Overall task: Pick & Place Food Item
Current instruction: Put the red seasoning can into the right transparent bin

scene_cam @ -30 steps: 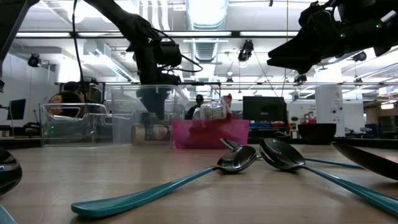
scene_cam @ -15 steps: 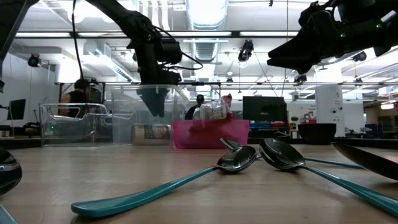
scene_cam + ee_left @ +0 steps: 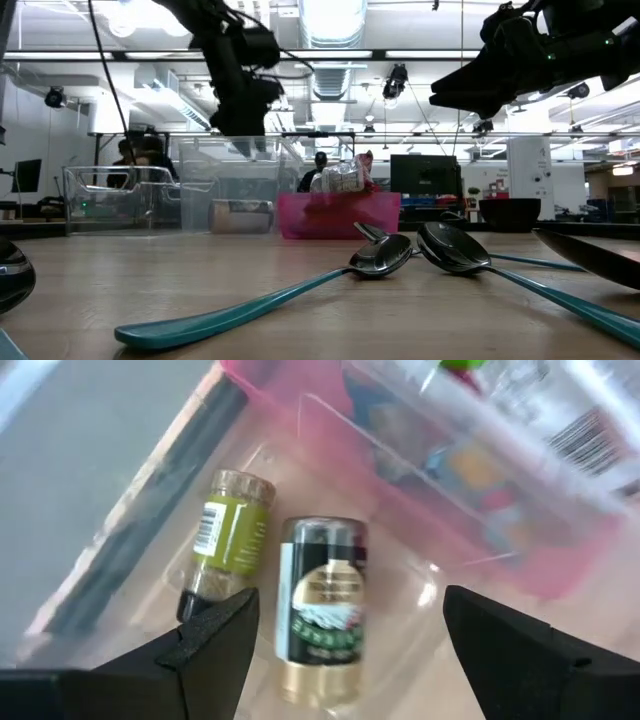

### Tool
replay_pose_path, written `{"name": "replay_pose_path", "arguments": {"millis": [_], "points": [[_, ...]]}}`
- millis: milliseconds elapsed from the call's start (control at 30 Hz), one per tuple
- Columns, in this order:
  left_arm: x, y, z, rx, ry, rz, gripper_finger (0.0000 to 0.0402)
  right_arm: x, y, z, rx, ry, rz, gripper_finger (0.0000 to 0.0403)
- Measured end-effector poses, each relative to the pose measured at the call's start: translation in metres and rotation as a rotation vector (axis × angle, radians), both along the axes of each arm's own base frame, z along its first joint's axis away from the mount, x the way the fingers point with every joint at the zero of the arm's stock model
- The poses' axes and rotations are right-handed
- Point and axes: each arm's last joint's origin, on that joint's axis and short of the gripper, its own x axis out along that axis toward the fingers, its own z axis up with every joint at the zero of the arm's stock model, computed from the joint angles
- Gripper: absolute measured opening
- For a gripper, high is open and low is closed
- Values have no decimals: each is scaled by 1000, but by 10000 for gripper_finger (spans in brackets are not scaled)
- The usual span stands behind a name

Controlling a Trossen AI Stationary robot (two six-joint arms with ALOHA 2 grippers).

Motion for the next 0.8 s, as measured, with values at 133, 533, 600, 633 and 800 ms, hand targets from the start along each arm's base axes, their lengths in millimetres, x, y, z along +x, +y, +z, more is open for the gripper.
{"name": "replay_pose_path", "arguments": {"millis": [133, 533, 600, 633, 800], "points": [[-7, -16, 19, -13, -50, 53, 319, 0, 0, 0, 0, 0, 0, 235], [-28, -114, 54, -106, -46, 317, 319, 0, 0, 0, 1, -1, 0, 235], [-31, -133, 55, -153, -26, 398, 319, 0, 0, 0, 0, 0, 0, 235], [-33, -144, 54, -177, -11, 444, 319, 0, 0, 0, 0, 0, 0, 235], [-43, -192, 51, -215, 48, 634, 319, 0, 0, 0, 1, 0, 0, 235]]}}
